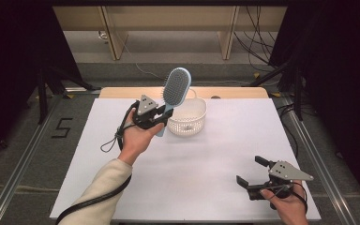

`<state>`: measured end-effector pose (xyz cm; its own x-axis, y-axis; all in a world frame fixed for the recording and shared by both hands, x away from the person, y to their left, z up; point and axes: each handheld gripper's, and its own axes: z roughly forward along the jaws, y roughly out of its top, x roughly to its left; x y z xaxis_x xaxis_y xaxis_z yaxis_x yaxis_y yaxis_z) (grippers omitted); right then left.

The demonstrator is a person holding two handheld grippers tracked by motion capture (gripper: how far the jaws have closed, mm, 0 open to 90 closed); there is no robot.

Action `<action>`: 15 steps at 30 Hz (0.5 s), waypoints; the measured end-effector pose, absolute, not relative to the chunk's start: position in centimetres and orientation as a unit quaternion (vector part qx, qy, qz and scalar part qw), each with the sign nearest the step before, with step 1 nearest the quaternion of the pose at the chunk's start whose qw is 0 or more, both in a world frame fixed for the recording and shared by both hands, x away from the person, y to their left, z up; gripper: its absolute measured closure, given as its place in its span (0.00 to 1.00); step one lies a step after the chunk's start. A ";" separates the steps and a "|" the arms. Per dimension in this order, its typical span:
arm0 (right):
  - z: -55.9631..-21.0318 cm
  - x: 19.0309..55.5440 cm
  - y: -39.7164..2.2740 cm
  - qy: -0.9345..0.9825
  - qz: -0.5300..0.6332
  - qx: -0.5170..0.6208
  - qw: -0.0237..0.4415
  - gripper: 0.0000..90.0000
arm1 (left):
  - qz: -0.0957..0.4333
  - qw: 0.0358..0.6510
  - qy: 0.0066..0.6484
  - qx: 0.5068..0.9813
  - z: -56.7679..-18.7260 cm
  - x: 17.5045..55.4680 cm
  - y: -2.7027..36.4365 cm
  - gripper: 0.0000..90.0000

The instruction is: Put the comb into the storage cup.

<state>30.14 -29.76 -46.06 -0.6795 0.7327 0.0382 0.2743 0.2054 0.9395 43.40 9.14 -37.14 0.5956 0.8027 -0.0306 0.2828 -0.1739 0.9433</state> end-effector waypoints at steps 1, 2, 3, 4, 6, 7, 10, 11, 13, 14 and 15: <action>-46.1 30.1 -29.8 0.747 0.532 0.336 0.216 0.00 | 0.250 0.521 0.372 0.726 -37.1 43.4 9.1 0.78; -46.0 30.1 -29.8 0.746 0.533 0.336 0.215 0.00 | 0.250 0.521 0.373 0.726 -37.1 43.4 9.1 0.78; -46.0 30.1 -29.8 0.747 0.532 0.337 0.215 0.00 | 0.250 0.521 0.372 0.726 -37.1 43.5 9.1 0.78; -46.1 30.1 -29.8 0.746 0.533 0.337 0.215 0.00 | 0.251 0.521 0.372 0.726 -37.1 43.5 9.1 0.78; -46.1 30.1 -29.8 0.747 0.531 0.338 0.215 0.00 | 0.258 0.516 0.369 0.728 -37.1 43.6 9.0 0.78; -46.1 30.1 -29.8 0.746 0.531 0.338 0.215 0.00 | 0.261 0.514 0.369 0.729 -37.2 43.6 9.0 0.78; -46.1 30.1 -29.8 0.746 0.532 0.338 0.215 0.00 | 0.259 0.517 0.368 0.728 -37.2 43.6 9.0 0.78; -46.1 30.1 -29.8 0.746 0.532 0.338 0.215 0.00 | 0.258 0.518 0.367 0.728 -37.2 43.6 9.0 0.78; -46.1 30.1 -29.8 0.746 0.531 0.338 0.215 0.00 | 0.259 0.517 0.367 0.729 -37.2 43.6 9.0 0.78; -46.1 30.1 -29.8 0.747 0.531 0.338 0.215 0.00 | 0.258 0.517 0.367 0.729 -37.2 43.7 9.0 0.78; -46.1 30.1 -29.8 0.746 0.531 0.338 0.216 0.00 | 0.258 0.516 0.366 0.730 -37.2 43.7 9.0 0.78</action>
<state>30.15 -29.76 -46.08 -0.6781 0.7340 0.0376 0.2757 0.2067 0.9387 43.69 8.96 -37.23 0.5986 0.8011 -0.0009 0.2675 -0.1988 0.9428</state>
